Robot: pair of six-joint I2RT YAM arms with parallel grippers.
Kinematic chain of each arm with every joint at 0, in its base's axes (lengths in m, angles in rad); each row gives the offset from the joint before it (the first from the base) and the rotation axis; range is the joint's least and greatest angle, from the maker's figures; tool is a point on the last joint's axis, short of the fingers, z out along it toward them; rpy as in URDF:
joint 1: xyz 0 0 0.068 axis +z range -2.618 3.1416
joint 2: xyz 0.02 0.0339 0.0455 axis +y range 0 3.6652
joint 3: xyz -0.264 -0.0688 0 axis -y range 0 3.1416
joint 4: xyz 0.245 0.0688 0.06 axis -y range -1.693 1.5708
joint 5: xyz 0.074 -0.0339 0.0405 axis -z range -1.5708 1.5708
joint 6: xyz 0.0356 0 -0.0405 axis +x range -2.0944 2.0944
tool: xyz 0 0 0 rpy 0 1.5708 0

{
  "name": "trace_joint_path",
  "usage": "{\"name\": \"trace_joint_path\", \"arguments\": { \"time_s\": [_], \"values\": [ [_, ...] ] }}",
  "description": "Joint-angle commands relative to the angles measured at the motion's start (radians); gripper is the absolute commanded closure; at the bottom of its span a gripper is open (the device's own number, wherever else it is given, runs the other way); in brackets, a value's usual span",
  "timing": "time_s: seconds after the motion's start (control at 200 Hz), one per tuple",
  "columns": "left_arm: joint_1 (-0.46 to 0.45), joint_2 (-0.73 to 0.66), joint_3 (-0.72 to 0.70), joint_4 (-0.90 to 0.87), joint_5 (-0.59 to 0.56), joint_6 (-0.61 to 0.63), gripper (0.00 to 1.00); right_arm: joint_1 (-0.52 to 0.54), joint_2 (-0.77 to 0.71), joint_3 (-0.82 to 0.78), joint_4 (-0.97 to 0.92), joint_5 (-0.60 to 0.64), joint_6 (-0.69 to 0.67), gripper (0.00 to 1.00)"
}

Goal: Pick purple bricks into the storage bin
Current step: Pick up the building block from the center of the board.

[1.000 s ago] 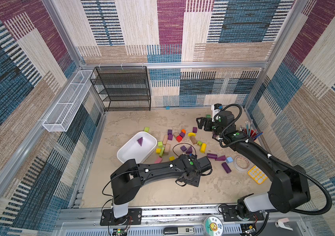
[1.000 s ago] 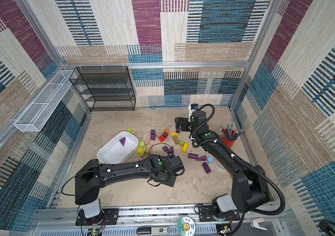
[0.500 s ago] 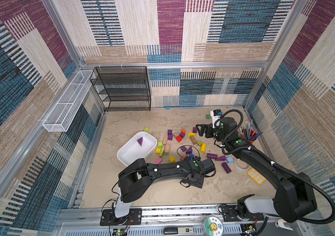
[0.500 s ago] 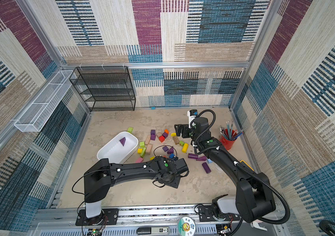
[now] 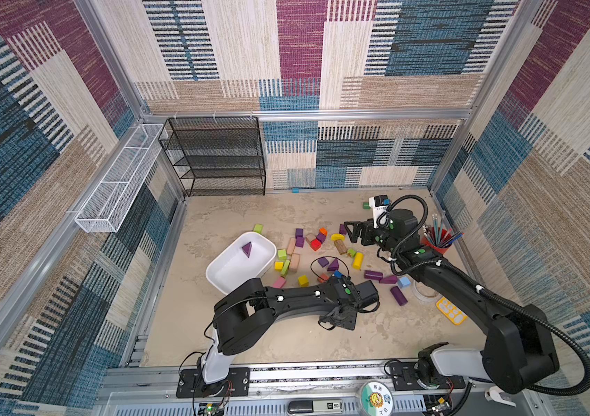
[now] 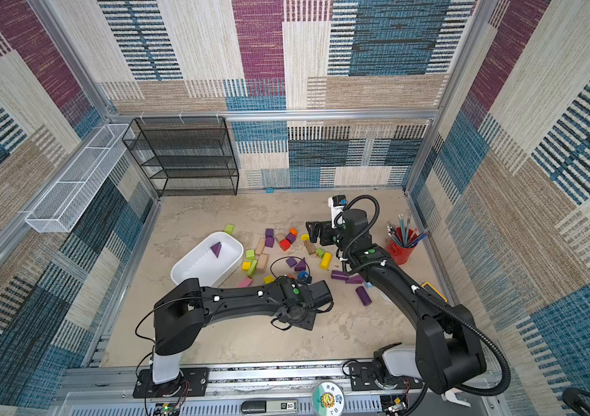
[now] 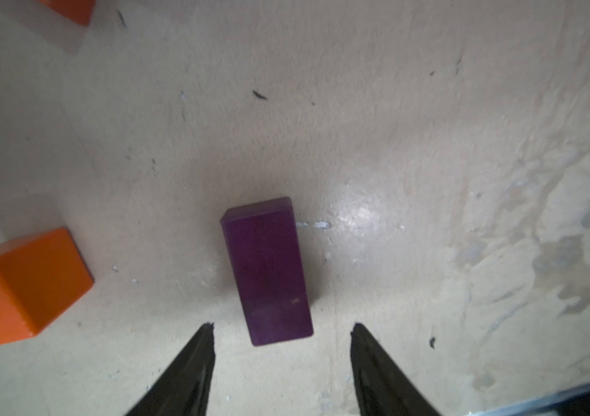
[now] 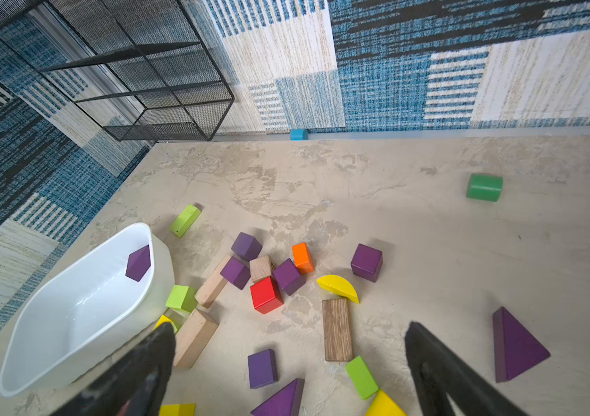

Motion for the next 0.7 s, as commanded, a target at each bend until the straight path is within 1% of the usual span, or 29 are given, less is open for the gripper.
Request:
{"name": "trace_joint_path", "arguments": {
  "time_s": [0.0,0.19,0.376,0.501,0.576,0.631,0.696],
  "values": [
    [0.006,0.011,0.013,-0.009,-0.04,-0.031,0.38,0.002,-0.002,-0.007,0.052,-0.013,-0.015,0.0],
    [0.022,0.045,0.035,-0.001,-0.041,-0.042,0.38,0.0,-0.01,-0.018,0.064,-0.016,-0.02,0.0],
    [0.028,0.08,0.06,0.0,-0.025,-0.045,0.42,0.001,-0.01,-0.025,0.066,-0.005,-0.032,0.0],
    [0.03,0.098,0.062,0.0,-0.01,-0.053,0.51,0.0,-0.012,-0.03,0.068,0.003,-0.039,0.0],
    [0.03,0.107,0.066,0.001,0.0,-0.055,0.52,0.001,-0.013,-0.033,0.073,0.004,-0.04,0.0],
    [0.03,0.11,0.063,0.0,0.002,-0.055,0.57,0.0,-0.014,-0.034,0.074,0.003,-0.04,0.0],
    [0.029,0.112,0.061,0.0,0.0,-0.057,0.58,0.0,-0.014,-0.036,0.075,0.006,-0.043,0.0]
  ]
}}
